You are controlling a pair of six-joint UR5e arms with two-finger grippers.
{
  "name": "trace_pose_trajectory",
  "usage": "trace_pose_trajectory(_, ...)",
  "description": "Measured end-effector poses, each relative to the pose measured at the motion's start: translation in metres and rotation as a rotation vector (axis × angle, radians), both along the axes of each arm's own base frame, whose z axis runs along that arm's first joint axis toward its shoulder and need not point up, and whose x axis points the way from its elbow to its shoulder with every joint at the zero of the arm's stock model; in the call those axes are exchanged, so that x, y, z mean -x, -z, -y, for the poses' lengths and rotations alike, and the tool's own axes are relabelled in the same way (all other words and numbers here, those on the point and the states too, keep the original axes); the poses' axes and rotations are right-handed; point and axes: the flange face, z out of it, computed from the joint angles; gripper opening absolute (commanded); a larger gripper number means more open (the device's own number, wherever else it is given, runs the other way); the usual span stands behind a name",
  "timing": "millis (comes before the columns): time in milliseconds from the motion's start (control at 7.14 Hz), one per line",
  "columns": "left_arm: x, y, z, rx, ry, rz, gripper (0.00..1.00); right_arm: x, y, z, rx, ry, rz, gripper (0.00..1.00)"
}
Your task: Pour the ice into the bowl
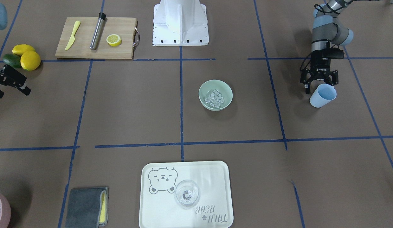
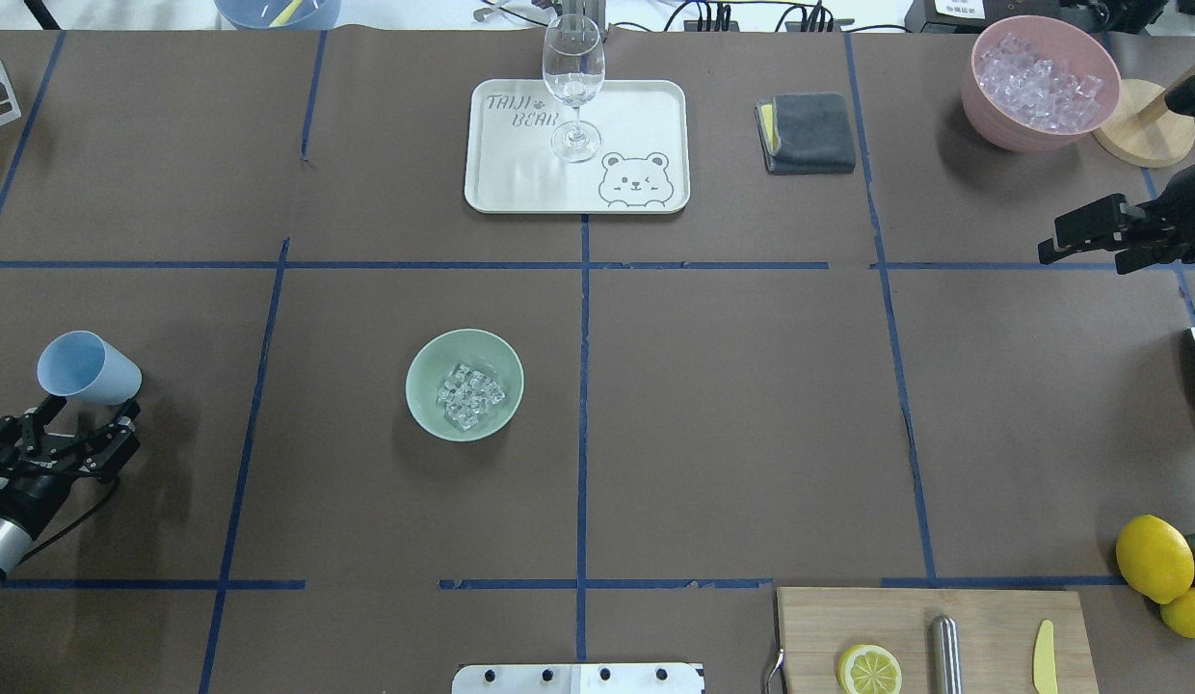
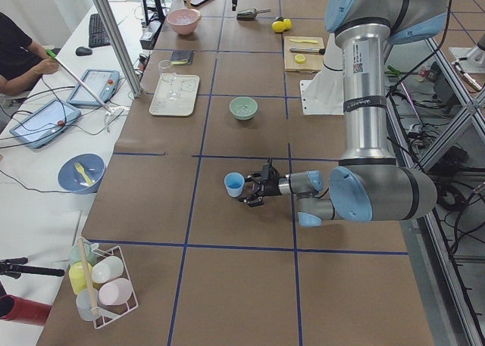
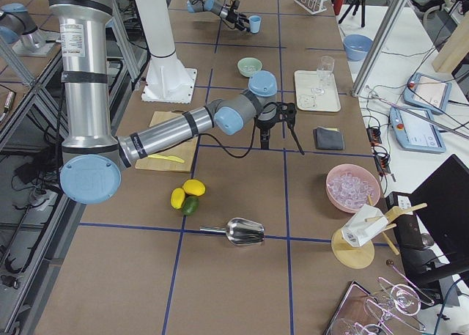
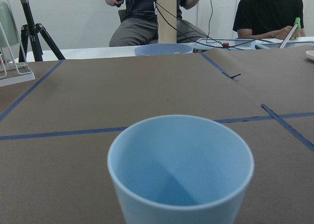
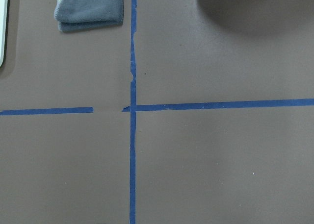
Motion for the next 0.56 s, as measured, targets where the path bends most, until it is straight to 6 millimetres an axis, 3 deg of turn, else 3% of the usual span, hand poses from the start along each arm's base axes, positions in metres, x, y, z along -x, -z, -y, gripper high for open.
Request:
trace_pose_trajectory(280,0.001,-0.001,-0.010,-0.010,-0.004,-0.013,1.00,-0.001,0.001,-0.001,-0.001,0.001,0.003,1.00)
trace_pose_trajectory(560,0.016,-0.008,-0.019,-0.017,-0.009,-0.015,1.00,-0.001,0.001,-0.002,-0.001,0.001,0.004,1.00)
